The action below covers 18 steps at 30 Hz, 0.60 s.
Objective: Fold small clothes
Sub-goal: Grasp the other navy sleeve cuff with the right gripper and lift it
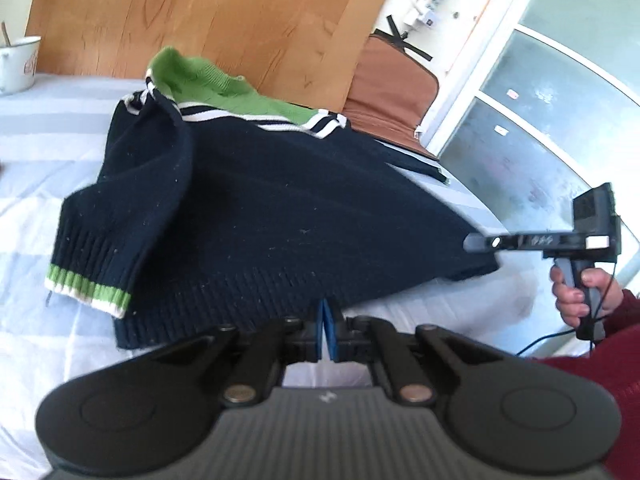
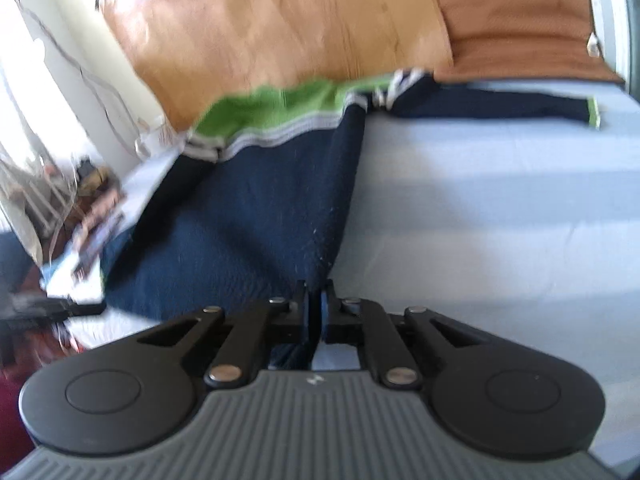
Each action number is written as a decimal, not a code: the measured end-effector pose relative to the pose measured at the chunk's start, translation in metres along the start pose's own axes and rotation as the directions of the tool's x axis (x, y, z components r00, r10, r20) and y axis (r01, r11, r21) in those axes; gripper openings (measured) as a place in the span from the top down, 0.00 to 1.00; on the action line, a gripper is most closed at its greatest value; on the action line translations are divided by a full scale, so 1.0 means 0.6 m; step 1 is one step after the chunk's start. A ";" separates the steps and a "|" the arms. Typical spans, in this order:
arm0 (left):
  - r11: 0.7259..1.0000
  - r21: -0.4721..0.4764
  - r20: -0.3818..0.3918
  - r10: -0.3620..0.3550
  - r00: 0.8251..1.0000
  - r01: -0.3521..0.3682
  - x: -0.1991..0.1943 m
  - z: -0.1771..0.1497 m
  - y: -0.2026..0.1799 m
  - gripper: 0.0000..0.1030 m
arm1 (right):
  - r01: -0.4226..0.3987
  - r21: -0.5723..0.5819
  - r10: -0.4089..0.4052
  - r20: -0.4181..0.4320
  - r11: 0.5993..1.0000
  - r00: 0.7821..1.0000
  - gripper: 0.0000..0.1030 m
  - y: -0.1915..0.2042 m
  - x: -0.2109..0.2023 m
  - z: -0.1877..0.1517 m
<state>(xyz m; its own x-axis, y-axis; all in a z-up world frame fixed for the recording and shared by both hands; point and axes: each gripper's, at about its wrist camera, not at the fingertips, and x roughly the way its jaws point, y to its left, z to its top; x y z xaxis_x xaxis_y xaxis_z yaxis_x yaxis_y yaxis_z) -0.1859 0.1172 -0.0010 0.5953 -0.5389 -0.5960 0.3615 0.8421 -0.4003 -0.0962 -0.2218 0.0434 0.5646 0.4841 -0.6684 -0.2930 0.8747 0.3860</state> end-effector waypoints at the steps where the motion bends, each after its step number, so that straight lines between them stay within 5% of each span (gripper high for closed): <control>1: 1.000 -0.009 0.012 0.010 1.000 -0.010 -0.004 0.000 0.004 0.95 | 0.027 -0.004 -0.027 -0.015 1.000 1.000 0.92 -0.003 0.009 -0.005; 7: 0.988 -0.144 0.071 0.072 0.995 -0.061 -0.022 0.004 0.045 0.76 | 0.108 0.160 -0.124 0.088 0.981 0.988 0.81 -0.059 0.006 0.026; 10: 0.984 -0.162 0.093 0.091 0.992 -0.075 -0.026 0.007 0.055 0.70 | 0.123 0.113 -0.138 0.131 0.986 0.982 0.67 -0.048 0.004 0.045; 18: 0.982 -0.169 0.087 0.105 0.991 -0.090 -0.013 0.016 0.073 0.55 | 0.118 0.038 -0.121 0.096 0.992 0.988 0.66 -0.029 0.038 0.055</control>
<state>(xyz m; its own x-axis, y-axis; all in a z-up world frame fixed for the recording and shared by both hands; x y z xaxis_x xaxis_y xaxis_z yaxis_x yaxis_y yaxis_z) -0.1677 0.1584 -0.0069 0.6905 -0.4430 -0.5718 0.1804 0.8710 -0.4570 -0.0528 -0.2265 0.0427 0.6675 0.3702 -0.6460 -0.1949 0.9243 0.3283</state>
